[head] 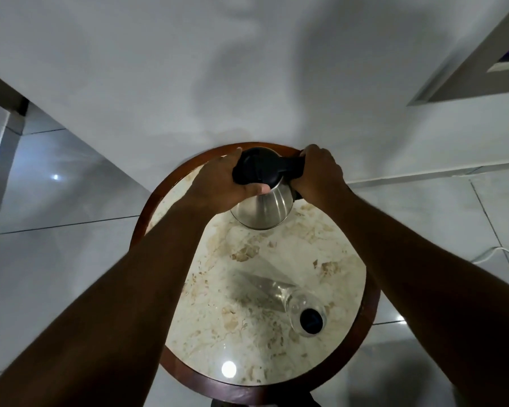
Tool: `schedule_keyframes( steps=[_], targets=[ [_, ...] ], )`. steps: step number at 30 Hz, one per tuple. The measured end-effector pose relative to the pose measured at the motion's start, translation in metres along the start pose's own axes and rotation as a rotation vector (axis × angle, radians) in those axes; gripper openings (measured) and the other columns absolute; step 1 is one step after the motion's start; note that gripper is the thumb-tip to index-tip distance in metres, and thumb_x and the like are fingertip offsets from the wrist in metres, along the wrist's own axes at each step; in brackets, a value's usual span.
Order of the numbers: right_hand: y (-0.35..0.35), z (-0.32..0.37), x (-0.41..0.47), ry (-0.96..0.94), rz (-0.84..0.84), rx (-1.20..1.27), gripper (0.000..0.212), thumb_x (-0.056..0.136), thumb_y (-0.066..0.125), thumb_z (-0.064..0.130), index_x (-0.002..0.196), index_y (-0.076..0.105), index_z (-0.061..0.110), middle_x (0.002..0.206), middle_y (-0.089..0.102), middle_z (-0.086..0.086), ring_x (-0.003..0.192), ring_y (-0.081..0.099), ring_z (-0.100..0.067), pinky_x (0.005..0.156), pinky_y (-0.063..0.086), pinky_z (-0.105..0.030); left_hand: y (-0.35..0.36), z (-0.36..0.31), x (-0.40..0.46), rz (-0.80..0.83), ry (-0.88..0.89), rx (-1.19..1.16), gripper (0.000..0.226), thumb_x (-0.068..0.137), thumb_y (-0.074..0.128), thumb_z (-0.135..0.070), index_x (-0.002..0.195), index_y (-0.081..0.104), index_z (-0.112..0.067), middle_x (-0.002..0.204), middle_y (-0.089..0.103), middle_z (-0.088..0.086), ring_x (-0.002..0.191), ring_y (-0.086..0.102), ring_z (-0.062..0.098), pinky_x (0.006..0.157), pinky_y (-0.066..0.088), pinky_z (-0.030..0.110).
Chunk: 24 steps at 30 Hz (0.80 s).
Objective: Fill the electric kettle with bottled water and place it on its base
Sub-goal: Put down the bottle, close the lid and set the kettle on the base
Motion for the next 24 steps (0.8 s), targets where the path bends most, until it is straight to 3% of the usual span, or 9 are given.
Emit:
schedule_keyframes(
  steps=[3, 6, 11, 17, 24],
  targets=[
    [0.005, -0.006, -0.011, -0.042, -0.01, 0.02, 0.067, 0.084, 0.068, 0.025, 0.137, 0.036, -0.001, 0.136, 0.045, -0.025, 0.121, 0.051, -0.039, 0.093, 0.045, -0.039, 0.001, -0.001, 0.0, 0.024, -0.032, 0.095, 0.086, 0.072, 0.074, -0.057, 0.145, 0.04, -0.027, 0.14, 0.056, -0.001, 0.132, 0.049, 0.021, 0.107, 0.044, 0.043],
    [0.007, -0.005, -0.021, -0.103, -0.055, -0.186, 0.073, 0.093, 0.054, 0.018, 0.147, 0.012, -0.006, 0.154, 0.019, -0.031, 0.142, 0.021, -0.043, 0.114, 0.03, -0.051, 0.0, -0.002, 0.001, 0.053, -0.024, 0.19, 0.088, 0.076, 0.068, -0.059, 0.149, 0.033, -0.026, 0.146, 0.051, 0.002, 0.137, 0.043, 0.026, 0.111, 0.039, 0.047],
    [0.003, 0.004, -0.025, -0.136, -0.014, -0.507, 0.076, 0.093, 0.05, 0.012, 0.148, 0.001, -0.006, 0.156, 0.007, -0.032, 0.145, 0.008, -0.044, 0.113, 0.025, -0.058, 0.003, 0.0, -0.003, 0.045, -0.042, 0.326, 0.094, 0.079, 0.058, -0.068, 0.153, 0.023, -0.022, 0.157, 0.037, 0.009, 0.147, 0.025, 0.034, 0.122, 0.017, 0.049],
    [0.007, 0.006, -0.035, -0.236, 0.134, -0.323, 0.093, 0.09, 0.055, 0.032, 0.148, -0.01, -0.001, 0.158, -0.015, -0.024, 0.147, -0.01, -0.036, 0.118, 0.017, -0.054, 0.003, 0.012, 0.001, 0.056, -0.088, 0.384, 0.106, 0.074, 0.05, -0.079, 0.156, 0.009, -0.025, 0.163, 0.022, 0.011, 0.15, 0.005, 0.043, 0.118, 0.018, 0.059],
    [0.014, 0.006, -0.046, -0.243, -0.006, -0.383, 0.087, 0.092, 0.034, 0.053, 0.15, -0.008, 0.003, 0.159, -0.016, -0.018, 0.147, -0.011, -0.031, 0.119, 0.007, -0.05, 0.014, 0.027, 0.006, 0.02, -0.06, 0.342, 0.109, 0.07, 0.046, -0.083, 0.155, 0.005, -0.029, 0.165, 0.016, 0.011, 0.152, -0.001, 0.04, 0.12, 0.012, 0.058]
  ],
)
Point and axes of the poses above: each hand's wrist, its own x-axis towards the middle knuckle, its own y-axis out of the palm, z = x × y, the point moved 5 cm from there along x, towards the middle knuckle
